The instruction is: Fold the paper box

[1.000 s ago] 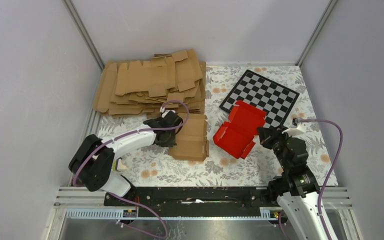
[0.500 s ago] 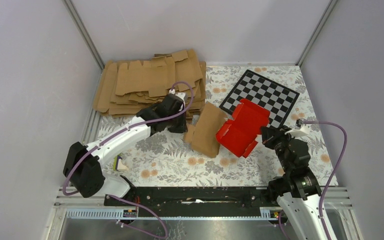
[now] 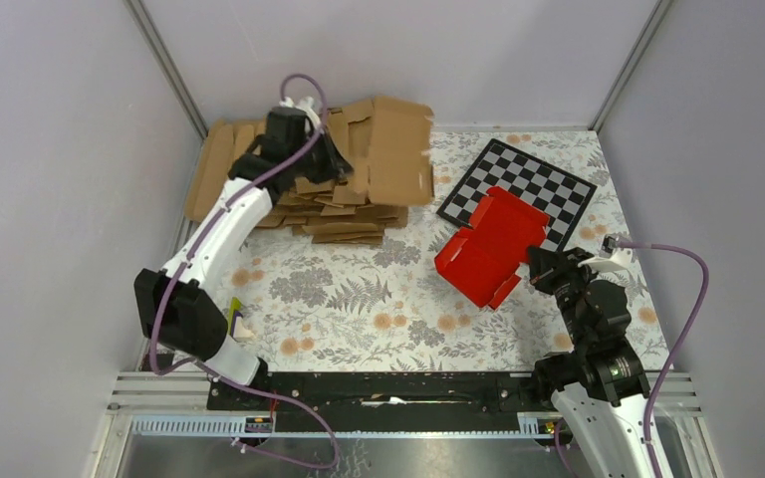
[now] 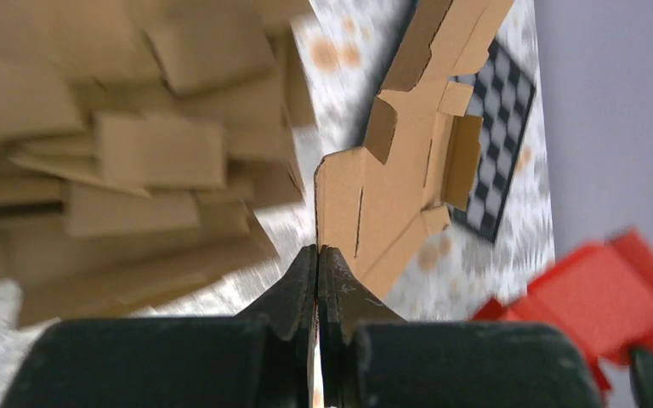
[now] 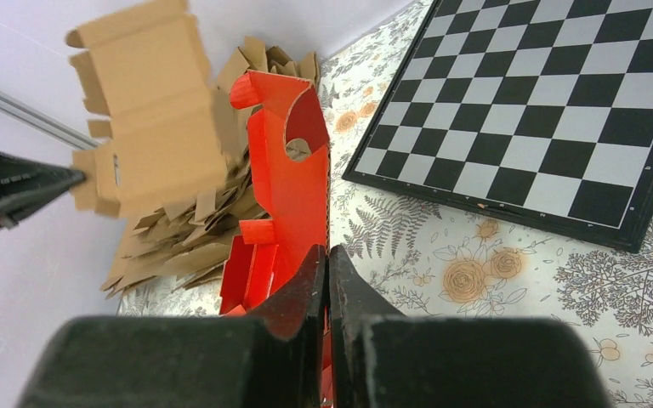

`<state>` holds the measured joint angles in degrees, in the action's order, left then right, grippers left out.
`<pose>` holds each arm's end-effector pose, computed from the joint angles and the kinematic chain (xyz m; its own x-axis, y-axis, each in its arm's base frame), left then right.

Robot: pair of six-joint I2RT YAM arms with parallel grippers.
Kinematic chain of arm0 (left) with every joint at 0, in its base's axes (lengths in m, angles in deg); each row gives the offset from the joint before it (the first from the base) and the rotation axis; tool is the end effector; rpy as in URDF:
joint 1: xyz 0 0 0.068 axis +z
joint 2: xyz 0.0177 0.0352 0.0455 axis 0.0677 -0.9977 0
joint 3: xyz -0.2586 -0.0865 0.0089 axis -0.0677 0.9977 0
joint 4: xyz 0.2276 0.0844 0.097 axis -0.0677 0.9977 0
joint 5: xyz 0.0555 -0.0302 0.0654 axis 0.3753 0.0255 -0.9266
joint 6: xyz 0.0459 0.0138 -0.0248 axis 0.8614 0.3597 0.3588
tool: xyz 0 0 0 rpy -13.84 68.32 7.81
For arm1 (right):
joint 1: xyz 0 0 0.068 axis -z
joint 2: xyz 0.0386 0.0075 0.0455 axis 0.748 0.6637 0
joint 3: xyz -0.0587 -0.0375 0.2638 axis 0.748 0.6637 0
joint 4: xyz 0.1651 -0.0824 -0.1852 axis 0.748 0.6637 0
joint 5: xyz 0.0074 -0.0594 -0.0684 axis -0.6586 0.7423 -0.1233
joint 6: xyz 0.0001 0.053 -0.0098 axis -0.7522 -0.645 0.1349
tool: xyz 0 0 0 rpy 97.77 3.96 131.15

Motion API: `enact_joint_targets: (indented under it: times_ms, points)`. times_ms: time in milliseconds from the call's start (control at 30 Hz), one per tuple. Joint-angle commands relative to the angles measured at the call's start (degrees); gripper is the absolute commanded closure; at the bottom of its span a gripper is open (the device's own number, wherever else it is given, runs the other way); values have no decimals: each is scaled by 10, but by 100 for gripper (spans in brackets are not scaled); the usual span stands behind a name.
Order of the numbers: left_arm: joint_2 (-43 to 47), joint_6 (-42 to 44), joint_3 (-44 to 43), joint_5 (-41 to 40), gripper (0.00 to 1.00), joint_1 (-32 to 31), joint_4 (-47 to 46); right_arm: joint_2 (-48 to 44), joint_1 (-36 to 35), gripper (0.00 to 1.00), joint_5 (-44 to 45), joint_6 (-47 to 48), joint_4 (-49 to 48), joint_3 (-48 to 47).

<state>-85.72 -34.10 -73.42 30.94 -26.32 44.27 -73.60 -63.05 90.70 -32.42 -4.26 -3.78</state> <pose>0.3175 -0.1401 0.3610 -0.7362 -0.2625 -0.6237 0.1805 0.8121 -0.5549 0.0895 0.0179 0.3017 -0.0796 0.5739 -0.8151 -0.0742 0.8120 0.5789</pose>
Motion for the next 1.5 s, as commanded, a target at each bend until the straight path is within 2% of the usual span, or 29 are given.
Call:
enact_joint_targets:
  times_ms: [0,67,100,200,233,267,333,467,667,800,900,1067,1233,1300,1400,1467]
  points:
    - [-43,-10,-76,8,100,91,-41,-3,-2,100,-5,8,-21,-21]
    - [-66,-19,-93,-19,100,136,-46,-7,-2,100,-22,5,-32,-17]
    - [-76,-29,-95,-24,92,155,-54,-8,-2,100,-29,2,-35,-15]
    - [-109,-89,-93,7,33,215,-63,3,-2,100,-53,-1,-44,-9]
    - [-118,-102,-91,30,19,222,-57,12,-3,100,-74,0,-46,-9]
    - [-121,-102,-87,48,12,223,-56,24,-2,100,-101,1,-51,-9]
    - [-107,-86,-66,48,6,219,-56,53,-2,100,-166,2,-71,-5]
    - [-43,-53,-6,35,4,181,-57,127,-2,100,-302,-35,-164,21]
    - [102,10,118,80,3,94,-69,252,-2,100,-464,-73,-303,30]
    - [178,-4,238,153,4,46,-140,329,-3,100,-528,-58,-351,22]
    - [200,-24,307,212,6,19,-198,368,-3,100,-573,-65,-408,23]
    - [207,-23,347,253,6,-27,-246,403,-10,100,-602,-53,-433,9]
    - [181,-12,332,279,7,-46,-254,421,-27,100,-613,-27,-407,-11]
    - [173,-19,331,295,11,-50,-271,425,-37,100,-610,-8,-383,-21]
    - [156,-26,325,323,23,-66,-295,427,-46,100,-605,6,-370,-30]
    - [141,-20,318,328,27,-81,-293,430,-48,100,-604,10,-370,-34]
